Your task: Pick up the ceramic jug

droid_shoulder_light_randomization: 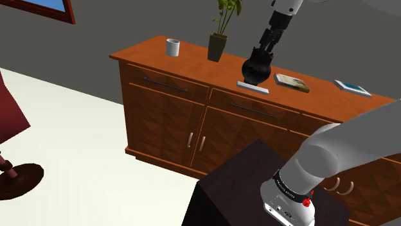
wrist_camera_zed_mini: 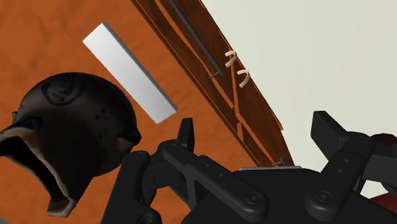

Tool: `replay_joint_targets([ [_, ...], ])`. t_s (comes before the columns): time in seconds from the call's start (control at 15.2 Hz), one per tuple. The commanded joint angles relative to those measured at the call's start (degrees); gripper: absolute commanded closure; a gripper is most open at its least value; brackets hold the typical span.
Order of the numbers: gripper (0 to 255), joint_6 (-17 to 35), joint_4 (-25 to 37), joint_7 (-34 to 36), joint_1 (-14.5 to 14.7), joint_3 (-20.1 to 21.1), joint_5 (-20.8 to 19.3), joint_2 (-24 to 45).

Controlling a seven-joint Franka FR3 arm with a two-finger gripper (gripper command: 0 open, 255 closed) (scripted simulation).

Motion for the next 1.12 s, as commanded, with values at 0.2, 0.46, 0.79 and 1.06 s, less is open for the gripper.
replay_joint_targets([
  [0.2,0,0.9,8.7,-5.7,-0.8,-4.6,1.3,9.8],
  [0.46,0,0.6,17.0,-10.7,-2.0,-8.1,3.8,18.5],
  [0.79,0,-1.5,30.1,-17.1,-5.2,-11.6,9.0,30.8],
  [1.06,0,-4.8,42.2,-21.1,-9.5,-12.7,13.6,40.8],
])
